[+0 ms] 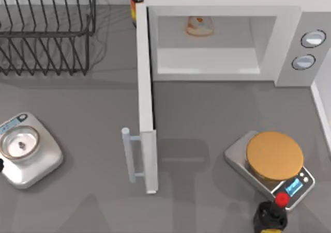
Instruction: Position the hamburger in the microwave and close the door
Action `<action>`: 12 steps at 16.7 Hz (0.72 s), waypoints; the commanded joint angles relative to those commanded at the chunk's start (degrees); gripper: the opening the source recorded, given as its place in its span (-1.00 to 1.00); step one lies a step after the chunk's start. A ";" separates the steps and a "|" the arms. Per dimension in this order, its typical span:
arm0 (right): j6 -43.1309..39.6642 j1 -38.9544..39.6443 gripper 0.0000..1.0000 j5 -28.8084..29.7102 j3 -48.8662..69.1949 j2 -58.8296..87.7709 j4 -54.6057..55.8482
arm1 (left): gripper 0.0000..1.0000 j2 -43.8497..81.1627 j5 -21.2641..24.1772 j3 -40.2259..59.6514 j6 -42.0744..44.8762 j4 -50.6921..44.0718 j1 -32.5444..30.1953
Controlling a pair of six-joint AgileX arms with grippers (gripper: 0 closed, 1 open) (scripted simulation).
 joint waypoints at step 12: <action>0.00 0.00 1.00 0.00 0.00 0.00 0.00 | -1.00 -3.94 -17.01 5.44 -0.14 -9.31 -16.95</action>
